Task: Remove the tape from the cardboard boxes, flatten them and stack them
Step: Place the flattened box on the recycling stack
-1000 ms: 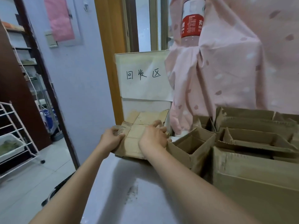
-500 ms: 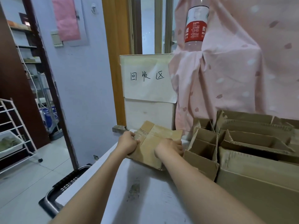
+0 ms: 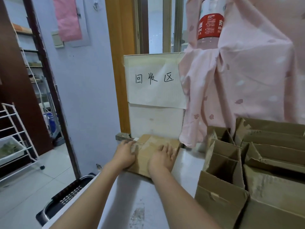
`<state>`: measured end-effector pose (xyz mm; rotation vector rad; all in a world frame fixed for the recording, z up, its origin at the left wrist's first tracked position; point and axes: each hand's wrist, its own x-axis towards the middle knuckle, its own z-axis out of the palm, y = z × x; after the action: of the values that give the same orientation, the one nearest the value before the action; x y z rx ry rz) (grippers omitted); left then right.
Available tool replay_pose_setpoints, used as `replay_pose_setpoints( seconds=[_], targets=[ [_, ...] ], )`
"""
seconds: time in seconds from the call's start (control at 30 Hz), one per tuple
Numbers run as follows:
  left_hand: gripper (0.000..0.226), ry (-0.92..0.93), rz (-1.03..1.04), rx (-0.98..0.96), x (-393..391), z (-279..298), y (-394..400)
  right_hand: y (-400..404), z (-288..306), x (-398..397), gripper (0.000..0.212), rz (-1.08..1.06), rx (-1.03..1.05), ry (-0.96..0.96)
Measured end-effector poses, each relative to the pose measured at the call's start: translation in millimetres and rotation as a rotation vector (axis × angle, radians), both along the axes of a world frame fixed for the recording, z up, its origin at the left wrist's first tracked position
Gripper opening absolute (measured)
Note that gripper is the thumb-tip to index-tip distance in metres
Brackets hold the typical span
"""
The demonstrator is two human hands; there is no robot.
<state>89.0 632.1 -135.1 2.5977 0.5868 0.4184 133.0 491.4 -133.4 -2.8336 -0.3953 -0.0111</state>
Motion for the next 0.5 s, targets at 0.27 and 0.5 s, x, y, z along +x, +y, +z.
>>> replay_pose_setpoints(
  seconds=[0.27, 0.5],
  targets=[
    [0.048, 0.124, -0.187, 0.177, 8.2, -31.2, -21.9, 1.0, -17.8, 6.1, 0.068, 0.086, 0.004, 0.095],
    [0.048, 0.129, -0.188, 0.203, 18.8, -32.5, -15.0, 7.9, -24.3, 17.0, 0.068, 0.073, 0.053, 0.049]
  ],
)
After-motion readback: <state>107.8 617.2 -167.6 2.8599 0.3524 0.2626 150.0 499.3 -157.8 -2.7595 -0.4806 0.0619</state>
